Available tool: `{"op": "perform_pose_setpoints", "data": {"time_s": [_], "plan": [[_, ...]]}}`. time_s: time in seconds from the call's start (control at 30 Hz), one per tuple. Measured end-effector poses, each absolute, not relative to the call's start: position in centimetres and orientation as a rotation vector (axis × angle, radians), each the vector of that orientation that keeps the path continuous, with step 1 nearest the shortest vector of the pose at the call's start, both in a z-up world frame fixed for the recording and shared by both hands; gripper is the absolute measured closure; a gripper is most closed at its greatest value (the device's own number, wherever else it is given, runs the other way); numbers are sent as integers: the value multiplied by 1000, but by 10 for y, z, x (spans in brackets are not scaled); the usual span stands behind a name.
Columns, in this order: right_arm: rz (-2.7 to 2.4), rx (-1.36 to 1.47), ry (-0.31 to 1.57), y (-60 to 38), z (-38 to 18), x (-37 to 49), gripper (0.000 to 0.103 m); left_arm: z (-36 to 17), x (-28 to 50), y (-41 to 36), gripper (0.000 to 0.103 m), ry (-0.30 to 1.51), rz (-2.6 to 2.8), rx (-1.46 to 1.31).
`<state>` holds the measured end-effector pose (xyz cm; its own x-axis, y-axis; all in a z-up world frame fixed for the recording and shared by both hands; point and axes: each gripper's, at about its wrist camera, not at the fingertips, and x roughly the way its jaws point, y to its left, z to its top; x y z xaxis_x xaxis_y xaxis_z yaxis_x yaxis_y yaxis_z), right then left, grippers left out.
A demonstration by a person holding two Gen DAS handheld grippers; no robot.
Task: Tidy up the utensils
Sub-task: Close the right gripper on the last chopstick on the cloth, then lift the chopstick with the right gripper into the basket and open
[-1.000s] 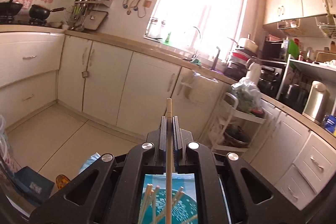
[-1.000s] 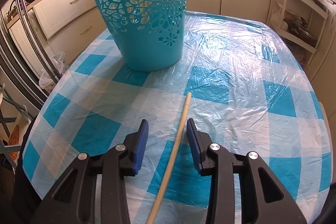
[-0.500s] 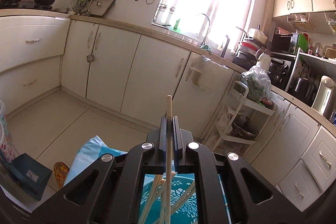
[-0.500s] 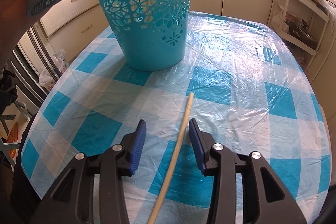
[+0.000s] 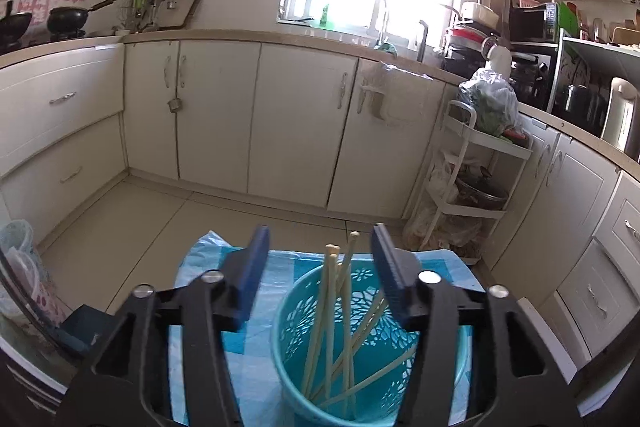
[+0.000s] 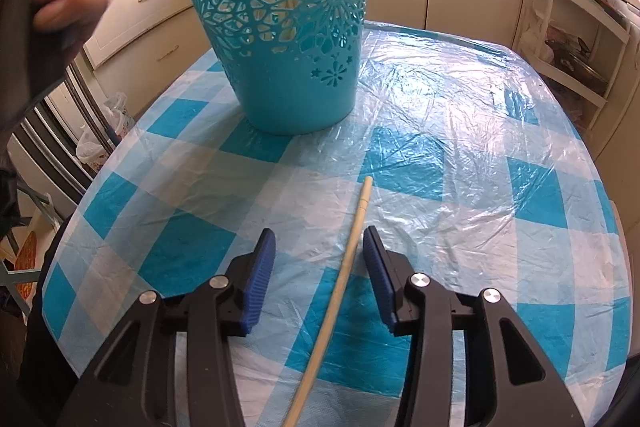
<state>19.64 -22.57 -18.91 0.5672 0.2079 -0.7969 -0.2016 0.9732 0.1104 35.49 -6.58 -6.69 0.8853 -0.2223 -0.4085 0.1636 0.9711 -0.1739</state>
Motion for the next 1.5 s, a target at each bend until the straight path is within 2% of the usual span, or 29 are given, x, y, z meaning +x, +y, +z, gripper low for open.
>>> {"op": "perform_pose_setpoints", "data": {"time_s": [0.07, 0.17, 0.37, 0.5, 0.53, 0.6, 0.8, 0.93, 1.3, 1.5], "plan": [[238, 20, 937, -228, -189, 196, 58, -65, 333, -50, 26, 417, -168, -144], [219, 32, 935, -232, -189, 196, 59, -72, 303, -28, 14, 418, -126, -136], [187, 31, 937, -239, -188, 194, 70, -133, 277, -9, 13, 602, -118, -115], [149, -67, 930, -228, -188, 191, 78, -179, 276, -15, 13, 745, -148, -109], [152, -70, 930, -227, -188, 191, 81, -186, 278, -19, 13, 772, -163, -98], [145, -61, 941, -229, -187, 190, 96, -195, 280, -28, 13, 796, -175, -69], [174, 137, 962, -253, -182, 181, 97, -222, 281, -34, 12, 882, -172, -43], [229, 256, 892, -262, -156, 174, 97, -223, 281, -30, 12, 875, -167, -63], [345, 316, 465, -245, -6, 200, 97, -222, 285, -28, 11, 892, -157, -79], [272, 266, 276, -220, 30, 250, 97, -221, 283, -30, 11, 875, -148, -70]]}}
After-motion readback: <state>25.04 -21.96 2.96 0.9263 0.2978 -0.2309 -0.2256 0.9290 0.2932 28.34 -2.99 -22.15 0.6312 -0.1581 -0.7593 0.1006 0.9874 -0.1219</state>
